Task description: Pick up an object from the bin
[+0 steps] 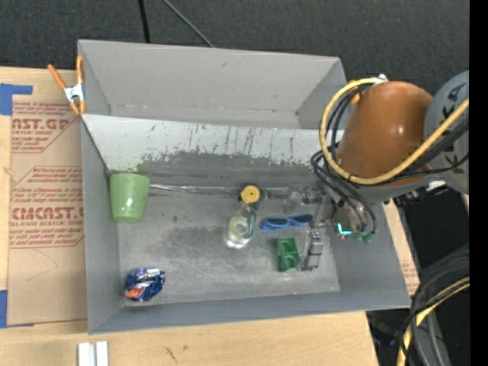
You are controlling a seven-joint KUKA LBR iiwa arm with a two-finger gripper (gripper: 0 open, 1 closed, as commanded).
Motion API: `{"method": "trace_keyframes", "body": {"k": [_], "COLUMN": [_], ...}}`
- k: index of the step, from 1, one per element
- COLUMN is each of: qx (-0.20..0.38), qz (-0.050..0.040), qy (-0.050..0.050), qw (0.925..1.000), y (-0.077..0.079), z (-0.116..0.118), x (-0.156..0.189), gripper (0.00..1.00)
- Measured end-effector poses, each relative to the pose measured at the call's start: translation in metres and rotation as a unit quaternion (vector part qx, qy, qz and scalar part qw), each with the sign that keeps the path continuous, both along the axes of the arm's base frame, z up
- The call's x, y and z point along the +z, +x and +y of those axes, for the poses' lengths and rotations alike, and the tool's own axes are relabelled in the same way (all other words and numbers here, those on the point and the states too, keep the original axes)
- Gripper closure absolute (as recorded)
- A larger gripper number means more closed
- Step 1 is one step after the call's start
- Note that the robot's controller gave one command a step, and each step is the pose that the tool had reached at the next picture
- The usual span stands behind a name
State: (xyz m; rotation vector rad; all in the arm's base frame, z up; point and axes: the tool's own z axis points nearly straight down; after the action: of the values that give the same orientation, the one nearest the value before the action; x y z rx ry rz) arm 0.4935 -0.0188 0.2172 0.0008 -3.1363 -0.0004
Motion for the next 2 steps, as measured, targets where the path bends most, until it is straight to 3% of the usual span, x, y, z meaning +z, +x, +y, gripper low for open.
{"method": "trace_keyframes", "body": {"k": [1,2], "qx": [0.118,0.293], "qz": [-0.0011,-0.0034], "qy": [0.001,0.000], "qw": [0.9930,0.9560], "y": [0.041,0.050], "z": [-0.017,-0.068], "x": [-0.151,-0.148], "gripper": [0.00,0.00]}}
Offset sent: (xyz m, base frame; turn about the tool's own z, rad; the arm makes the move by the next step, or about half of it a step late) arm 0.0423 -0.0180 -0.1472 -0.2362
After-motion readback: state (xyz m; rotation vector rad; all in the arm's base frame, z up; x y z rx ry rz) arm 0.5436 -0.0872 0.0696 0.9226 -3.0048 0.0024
